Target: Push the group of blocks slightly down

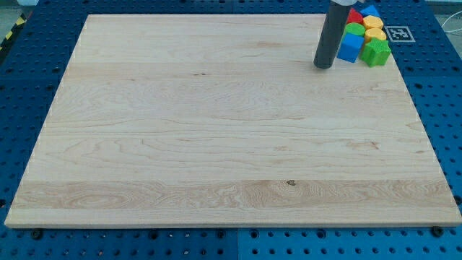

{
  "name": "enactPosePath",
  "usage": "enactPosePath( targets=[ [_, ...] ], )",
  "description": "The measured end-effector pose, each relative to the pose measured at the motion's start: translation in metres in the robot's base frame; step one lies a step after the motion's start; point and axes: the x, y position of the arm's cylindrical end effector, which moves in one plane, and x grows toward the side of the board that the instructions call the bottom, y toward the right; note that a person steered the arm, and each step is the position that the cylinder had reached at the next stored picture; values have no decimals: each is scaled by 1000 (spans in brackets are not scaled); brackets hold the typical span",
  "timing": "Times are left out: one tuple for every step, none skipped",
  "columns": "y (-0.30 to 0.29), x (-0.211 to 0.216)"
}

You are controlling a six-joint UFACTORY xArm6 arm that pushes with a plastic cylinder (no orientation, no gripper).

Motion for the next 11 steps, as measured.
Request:
enactPosePath(
  targets=[
    [33,28],
    [97,34],
    [172,23],
    [182,-5],
    [177,-70],
    [174,-154],
    [170,-155],
    [170,-155],
    [167,-155],
    [154,-155],
    [128,-155]
  ],
)
